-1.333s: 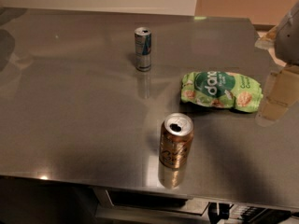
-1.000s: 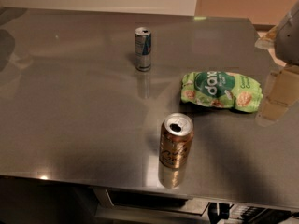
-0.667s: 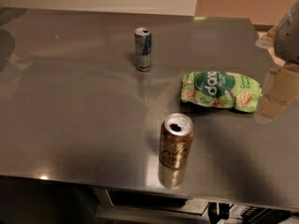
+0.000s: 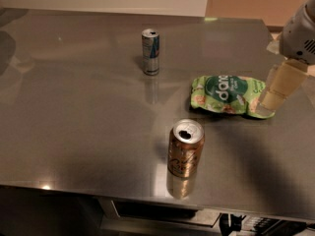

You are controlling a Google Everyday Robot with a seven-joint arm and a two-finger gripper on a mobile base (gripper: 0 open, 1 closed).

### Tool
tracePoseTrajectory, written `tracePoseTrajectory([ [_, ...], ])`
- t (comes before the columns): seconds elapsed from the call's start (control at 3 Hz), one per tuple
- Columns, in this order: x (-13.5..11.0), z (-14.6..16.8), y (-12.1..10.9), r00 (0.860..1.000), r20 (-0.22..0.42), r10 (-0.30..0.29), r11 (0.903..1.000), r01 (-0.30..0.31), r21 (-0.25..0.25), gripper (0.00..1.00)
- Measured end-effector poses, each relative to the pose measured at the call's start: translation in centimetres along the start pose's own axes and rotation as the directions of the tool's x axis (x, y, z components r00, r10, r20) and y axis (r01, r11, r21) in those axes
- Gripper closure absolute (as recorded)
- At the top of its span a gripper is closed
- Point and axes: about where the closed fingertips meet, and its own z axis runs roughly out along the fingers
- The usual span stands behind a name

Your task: Pick green rice chip bag

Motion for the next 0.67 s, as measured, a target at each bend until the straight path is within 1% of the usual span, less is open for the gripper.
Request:
tracePoseTrajectory([
  [0.33, 0.3, 2.0, -2.3, 0.996, -0.008, 0.084, 0.9964, -0.084, -0.007, 0.0],
  [0.67, 1.3, 4.1, -4.5, 0.982, -0.026, 0.187, 0.9824, -0.187, -0.004, 0.0],
])
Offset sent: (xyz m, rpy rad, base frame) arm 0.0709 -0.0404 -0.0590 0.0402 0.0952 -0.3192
